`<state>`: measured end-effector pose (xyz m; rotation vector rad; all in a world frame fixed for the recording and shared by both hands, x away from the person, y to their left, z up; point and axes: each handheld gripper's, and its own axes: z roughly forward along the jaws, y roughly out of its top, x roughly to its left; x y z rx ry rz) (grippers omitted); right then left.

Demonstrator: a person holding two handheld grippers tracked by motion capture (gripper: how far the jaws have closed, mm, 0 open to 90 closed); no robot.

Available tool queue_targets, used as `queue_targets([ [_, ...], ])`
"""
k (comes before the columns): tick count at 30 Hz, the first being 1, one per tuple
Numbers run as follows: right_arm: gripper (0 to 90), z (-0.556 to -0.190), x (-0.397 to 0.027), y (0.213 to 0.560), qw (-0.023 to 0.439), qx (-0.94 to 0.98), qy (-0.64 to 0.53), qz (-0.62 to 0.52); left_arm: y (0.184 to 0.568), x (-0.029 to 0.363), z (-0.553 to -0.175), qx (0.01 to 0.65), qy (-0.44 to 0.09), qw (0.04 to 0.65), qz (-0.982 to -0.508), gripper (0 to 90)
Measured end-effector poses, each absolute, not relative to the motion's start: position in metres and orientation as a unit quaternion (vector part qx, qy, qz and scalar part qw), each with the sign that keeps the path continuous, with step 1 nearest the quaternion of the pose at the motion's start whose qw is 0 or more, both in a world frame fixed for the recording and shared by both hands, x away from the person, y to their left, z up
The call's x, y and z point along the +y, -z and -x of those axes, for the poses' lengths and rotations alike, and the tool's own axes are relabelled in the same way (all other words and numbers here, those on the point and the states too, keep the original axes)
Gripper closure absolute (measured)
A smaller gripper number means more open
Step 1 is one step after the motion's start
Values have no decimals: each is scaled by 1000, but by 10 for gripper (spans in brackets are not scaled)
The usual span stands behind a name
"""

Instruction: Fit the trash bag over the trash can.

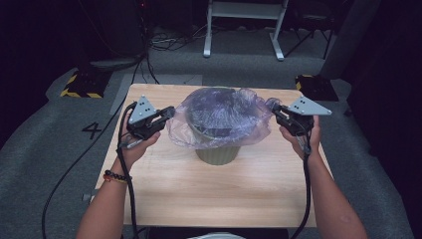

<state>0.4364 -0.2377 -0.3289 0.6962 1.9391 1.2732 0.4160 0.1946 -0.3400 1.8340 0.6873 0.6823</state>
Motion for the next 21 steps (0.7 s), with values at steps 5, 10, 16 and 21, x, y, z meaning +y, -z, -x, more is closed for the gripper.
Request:
queue_targets([
  [5, 854, -449, -234, 336, 353, 763, -464, -279, 346, 188, -441, 316, -270, 480, -772, 886],
  [10, 848, -462, -237, 345, 341, 766, -456, -298, 359, 189, -464, 357, -239, 470, -771, 890],
  [16, 848, -472, -235, 356, 324, 776, -442, -312, 382, 190, -486, 389, -206, 442, -782, 889],
  [21, 776, -475, -234, 367, 302, 788, -433, -315, 402, 186, -491, 400, -188, 422, -792, 884],
])
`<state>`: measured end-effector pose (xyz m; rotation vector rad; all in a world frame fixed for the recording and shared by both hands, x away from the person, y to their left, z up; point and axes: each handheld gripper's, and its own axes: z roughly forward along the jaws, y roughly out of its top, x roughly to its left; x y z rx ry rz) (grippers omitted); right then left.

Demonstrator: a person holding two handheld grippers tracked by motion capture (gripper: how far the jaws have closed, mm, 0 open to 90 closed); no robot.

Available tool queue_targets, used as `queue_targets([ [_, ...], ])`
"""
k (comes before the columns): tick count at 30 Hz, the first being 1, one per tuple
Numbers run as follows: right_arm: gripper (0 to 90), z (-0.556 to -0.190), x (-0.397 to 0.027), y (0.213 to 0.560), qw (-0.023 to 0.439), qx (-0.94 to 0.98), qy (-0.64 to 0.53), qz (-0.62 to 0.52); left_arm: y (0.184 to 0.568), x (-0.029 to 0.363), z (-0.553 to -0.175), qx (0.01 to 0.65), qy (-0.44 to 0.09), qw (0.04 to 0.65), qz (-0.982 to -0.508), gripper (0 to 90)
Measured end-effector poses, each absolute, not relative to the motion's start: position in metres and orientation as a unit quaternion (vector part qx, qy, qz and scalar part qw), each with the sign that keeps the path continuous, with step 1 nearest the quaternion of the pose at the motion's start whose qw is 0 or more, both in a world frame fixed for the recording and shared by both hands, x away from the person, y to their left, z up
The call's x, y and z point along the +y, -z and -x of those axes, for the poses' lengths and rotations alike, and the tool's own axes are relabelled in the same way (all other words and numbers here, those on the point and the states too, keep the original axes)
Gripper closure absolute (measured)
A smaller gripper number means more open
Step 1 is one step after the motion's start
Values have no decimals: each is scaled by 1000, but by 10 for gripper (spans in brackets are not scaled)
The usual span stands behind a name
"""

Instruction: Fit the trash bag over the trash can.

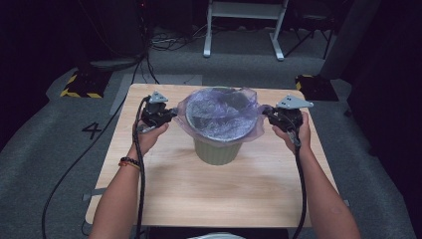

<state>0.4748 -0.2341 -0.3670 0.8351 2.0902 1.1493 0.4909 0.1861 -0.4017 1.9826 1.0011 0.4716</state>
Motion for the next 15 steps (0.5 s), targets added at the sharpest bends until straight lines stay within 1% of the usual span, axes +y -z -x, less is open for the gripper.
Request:
queue_targets([
  [2, 747, -473, -235, 371, 302, 792, -431, -310, 409, 185, -490, 400, -186, 415, -796, 882],
  [5, 740, -471, -237, 375, 293, 792, -436, -310, 417, 187, -490, 403, -177, 412, -798, 873],
  [7, 694, -469, -239, 377, 289, 792, -440, -311, 421, 187, -488, 403, -176, 408, -800, 849],
  [8, 674, -468, -239, 377, 286, 792, -441, -311, 421, 187, -486, 404, -181, 410, -797, 802],
  [10, 640, -466, -241, 376, 287, 789, -445, -311, 419, 190, -480, 403, -194, 424, -788, 582],
  [12, 599, -462, -242, 373, 289, 784, -451, -315, 414, 194, -472, 399, -200, 442, -778, 396],
  [13, 576, -460, -244, 372, 289, 781, -456, -314, 412, 197, -467, 395, -204, 451, -774, 343],
  [15, 533, -456, -246, 368, 292, 776, -462, -315, 406, 204, -457, 386, -217, 460, -769, 274],
])
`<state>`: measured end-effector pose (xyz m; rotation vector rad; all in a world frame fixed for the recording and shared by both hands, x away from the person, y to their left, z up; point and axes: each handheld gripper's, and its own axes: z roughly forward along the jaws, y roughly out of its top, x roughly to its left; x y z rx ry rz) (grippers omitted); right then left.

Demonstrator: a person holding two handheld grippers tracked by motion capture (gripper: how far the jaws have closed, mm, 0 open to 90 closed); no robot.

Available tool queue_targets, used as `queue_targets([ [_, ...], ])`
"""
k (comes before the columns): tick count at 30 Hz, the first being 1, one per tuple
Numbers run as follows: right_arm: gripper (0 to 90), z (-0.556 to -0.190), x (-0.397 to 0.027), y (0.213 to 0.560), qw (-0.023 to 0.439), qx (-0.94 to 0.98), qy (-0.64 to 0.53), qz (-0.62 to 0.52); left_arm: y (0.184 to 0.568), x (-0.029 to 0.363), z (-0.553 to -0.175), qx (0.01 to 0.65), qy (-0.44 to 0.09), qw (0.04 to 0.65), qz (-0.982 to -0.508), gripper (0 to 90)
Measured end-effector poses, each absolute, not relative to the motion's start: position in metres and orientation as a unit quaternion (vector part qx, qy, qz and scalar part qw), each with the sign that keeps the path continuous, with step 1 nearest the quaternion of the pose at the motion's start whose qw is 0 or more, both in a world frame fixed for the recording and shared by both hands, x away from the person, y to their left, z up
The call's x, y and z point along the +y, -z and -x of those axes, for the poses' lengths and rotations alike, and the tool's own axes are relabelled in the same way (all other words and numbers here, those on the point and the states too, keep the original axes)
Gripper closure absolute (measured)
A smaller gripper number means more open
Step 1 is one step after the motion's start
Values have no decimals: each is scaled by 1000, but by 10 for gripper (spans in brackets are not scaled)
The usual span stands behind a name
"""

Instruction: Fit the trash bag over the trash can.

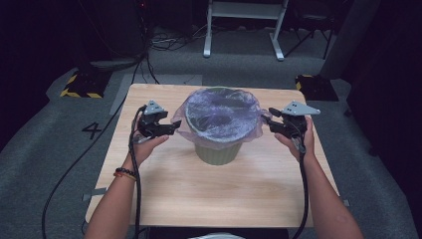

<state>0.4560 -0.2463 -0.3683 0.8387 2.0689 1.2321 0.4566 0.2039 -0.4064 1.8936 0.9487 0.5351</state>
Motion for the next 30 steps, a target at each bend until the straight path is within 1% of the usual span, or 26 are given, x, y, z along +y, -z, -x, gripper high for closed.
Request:
queue_targets([
  [3, 462, -450, -249, 364, 297, 775, -463, -311, 400, 215, -442, 374, -224, 478, -763, 230],
  [7, 365, -440, -250, 358, 303, 778, -458, -305, 393, 225, -423, 356, -234, 482, -766, 180],
  [10, 339, -431, -251, 354, 305, 776, -465, -296, 390, 228, -408, 343, -228, 497, -764, 167],
  [14, 335, -419, -250, 350, 310, 778, -469, -279, 387, 216, -384, 297, -228, 508, -776, 168],
  [17, 393, -414, -248, 348, 310, 780, -472, -269, 387, 196, -371, 258, -220, 504, -794, 169],
  [21, 431, -411, -246, 348, 306, 782, -476, -261, 386, 174, -365, 232, -214, 501, -806, 175],
  [23, 435, -409, -244, 348, 302, 784, -479, -256, 385, 165, -364, 221, -215, 500, -809, 211],
  [24, 436, -408, -243, 348, 301, 785, -479, -254, 385, 161, -365, 219, -219, 498, -810, 246],
  [28, 431, -404, -241, 349, 294, 786, -484, -247, 386, 149, -370, 216, -234, 480, -817, 443],
  [30, 408, -399, -241, 349, 291, 786, -489, -240, 388, 146, -373, 213, -229, 476, -822, 572],
])
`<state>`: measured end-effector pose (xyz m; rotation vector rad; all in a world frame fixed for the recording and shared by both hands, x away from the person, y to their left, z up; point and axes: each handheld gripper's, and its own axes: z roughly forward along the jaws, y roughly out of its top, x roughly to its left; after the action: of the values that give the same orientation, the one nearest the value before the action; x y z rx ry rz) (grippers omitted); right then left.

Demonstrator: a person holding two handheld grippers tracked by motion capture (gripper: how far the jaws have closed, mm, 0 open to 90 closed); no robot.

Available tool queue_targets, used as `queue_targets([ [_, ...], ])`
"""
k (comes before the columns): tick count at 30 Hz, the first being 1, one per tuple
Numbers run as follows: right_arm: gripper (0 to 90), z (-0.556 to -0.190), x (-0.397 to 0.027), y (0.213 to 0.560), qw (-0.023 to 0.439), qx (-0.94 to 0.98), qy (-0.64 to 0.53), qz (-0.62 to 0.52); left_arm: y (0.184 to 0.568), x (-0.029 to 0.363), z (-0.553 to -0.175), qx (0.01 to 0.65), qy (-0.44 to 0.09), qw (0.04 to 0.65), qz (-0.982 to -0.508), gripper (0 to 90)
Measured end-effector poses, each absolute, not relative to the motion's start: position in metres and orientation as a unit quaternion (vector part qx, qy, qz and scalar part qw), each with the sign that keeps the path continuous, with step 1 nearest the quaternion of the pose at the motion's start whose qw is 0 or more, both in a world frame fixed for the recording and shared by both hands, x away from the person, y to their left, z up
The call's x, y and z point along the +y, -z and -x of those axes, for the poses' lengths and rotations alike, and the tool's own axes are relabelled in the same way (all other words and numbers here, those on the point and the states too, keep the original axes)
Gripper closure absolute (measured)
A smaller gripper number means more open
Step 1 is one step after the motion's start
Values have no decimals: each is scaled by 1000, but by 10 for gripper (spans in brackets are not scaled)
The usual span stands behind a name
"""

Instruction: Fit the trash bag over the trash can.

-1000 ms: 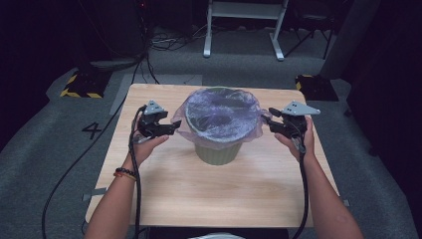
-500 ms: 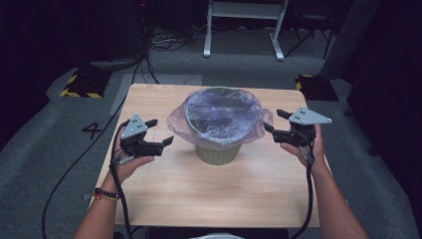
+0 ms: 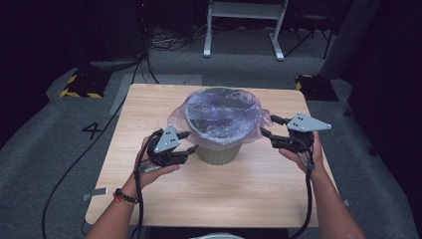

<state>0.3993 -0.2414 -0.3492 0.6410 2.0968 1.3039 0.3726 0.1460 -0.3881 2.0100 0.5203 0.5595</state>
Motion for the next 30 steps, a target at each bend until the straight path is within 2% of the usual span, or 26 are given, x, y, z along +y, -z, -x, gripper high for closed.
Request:
queue_targets([
  [5, 387, -382, -243, 353, 291, 792, -491, -218, 391, 143, -377, 211, -230, 461, -831, 773],
  [10, 387, -374, -237, 362, 294, 799, -483, -204, 393, 144, -380, 203, -224, 460, -835, 895],
  [16, 362, -380, -227, 370, 284, 801, -485, -204, 397, 142, -383, 199, -225, 454, -839, 898],
  [19, 379, -382, -221, 373, 291, 804, -477, -203, 399, 143, -384, 197, -220, 457, -839, 898],
  [20, 415, -383, -219, 374, 294, 805, -474, -202, 400, 145, -383, 197, -221, 461, -836, 886],
  [23, 631, -387, -216, 378, 296, 811, -464, -199, 401, 149, -380, 231, -236, 459, -825, 640],
  [25, 743, -389, -215, 381, 296, 814, -459, -195, 401, 153, -377, 247, -241, 466, -814, 510],
  [28, 841, -391, -217, 382, 299, 810, -465, -196, 399, 162, -372, 256, -243, 487, -799, 354],
  [30, 850, -391, -220, 383, 301, 807, -468, -197, 395, 167, -368, 254, -249, 499, -790, 305],
])
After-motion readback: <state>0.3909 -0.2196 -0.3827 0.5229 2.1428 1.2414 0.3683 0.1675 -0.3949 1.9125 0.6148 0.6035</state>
